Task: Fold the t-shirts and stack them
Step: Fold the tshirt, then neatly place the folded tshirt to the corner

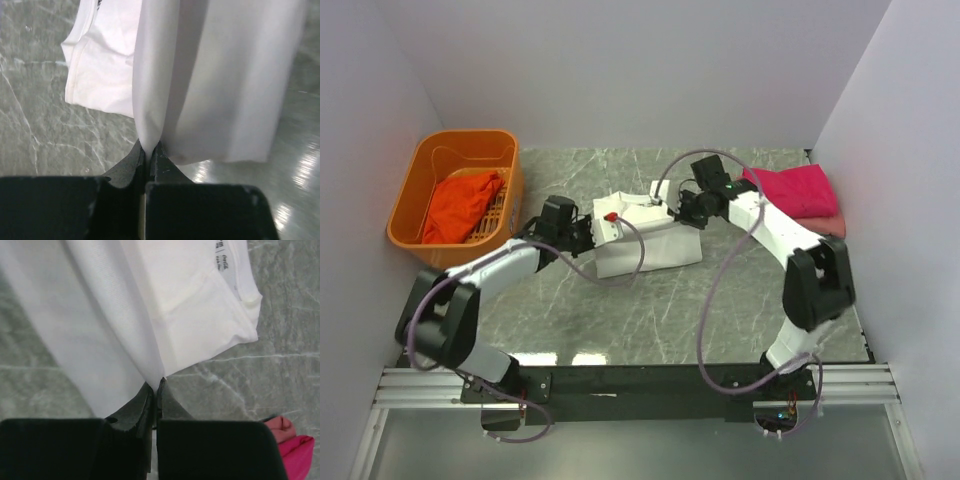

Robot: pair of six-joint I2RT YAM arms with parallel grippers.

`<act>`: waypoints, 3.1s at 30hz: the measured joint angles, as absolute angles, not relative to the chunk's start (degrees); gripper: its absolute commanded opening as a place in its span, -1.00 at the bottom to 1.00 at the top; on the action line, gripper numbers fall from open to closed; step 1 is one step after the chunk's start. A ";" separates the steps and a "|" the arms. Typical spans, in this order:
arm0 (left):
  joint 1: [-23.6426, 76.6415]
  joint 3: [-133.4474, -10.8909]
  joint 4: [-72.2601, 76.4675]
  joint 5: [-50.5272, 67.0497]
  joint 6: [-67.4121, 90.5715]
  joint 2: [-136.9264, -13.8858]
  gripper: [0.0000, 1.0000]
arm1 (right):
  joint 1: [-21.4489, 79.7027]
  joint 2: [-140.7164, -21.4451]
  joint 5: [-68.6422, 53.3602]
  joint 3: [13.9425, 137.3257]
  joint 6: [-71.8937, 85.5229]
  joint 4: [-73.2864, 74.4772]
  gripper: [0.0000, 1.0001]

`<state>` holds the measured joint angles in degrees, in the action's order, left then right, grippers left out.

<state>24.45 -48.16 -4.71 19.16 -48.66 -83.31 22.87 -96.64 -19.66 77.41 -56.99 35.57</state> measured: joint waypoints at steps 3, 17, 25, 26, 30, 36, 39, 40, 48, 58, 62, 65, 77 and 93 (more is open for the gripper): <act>21.45 -51.13 -1.45 19.94 -48.82 -90.04 -0.99 | 22.59 -103.61 -17.96 82.04 -54.78 33.47 -1.00; 18.20 -62.26 9.89 20.12 -48.58 -104.97 -0.99 | 19.88 -115.28 -13.41 93.49 -47.31 28.27 -1.00; 18.13 -65.76 13.93 19.16 -48.12 -109.38 -0.99 | 19.55 -117.16 -10.85 93.86 -44.23 25.54 -1.00; 18.13 -66.06 14.72 18.94 -47.88 -109.80 -0.99 | 19.51 -117.32 -10.52 93.86 -43.86 25.06 -1.00; 18.13 -67.13 18.24 17.74 -46.61 -111.35 -0.99 | 19.44 -117.78 -8.86 93.86 -41.65 21.54 -1.00; 18.11 -72.31 20.78 16.19 -45.50 -115.26 -0.99 | 19.18 -119.81 -5.85 95.85 -39.18 17.74 -1.00; 18.04 -74.59 20.97 15.64 -45.30 -117.54 -0.99 | 18.96 -122.02 -4.95 98.19 -38.37 17.04 -1.00; 18.02 -75.20 21.04 15.51 -45.28 -118.24 -0.99 | 18.92 -122.76 -4.69 98.78 -38.28 16.78 -1.00; 17.98 -78.52 21.12 14.79 -45.23 -122.56 -0.99 | 18.90 -125.03 -3.38 99.44 -37.50 16.29 -1.00; 18.09 -80.77 21.12 13.19 -44.80 -124.62 -0.78 | 18.90 -126.80 -1.61 100.18 -36.36 14.57 -0.59; 18.22 -81.43 22.41 8.01 -41.01 -124.77 0.32 | 18.98 -126.93 4.12 100.18 -33.58 11.27 0.20; 17.87 -86.67 21.98 -2.46 -34.44 -125.75 0.74 | 18.70 -127.15 13.52 100.55 -29.36 6.07 0.30; 11.79 -95.53 7.11 -2.79 -0.54 -109.06 0.72 | 13.45 -127.11 -1.54 107.39 -14.76 18.61 0.50; 12.64 -82.21 -6.81 16.29 17.78 -112.46 0.74 | 10.72 -122.93 -17.34 96.07 10.44 27.53 0.57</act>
<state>12.64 -82.21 -6.81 16.29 17.78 -112.46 10.72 -122.93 -17.34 96.07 10.44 27.53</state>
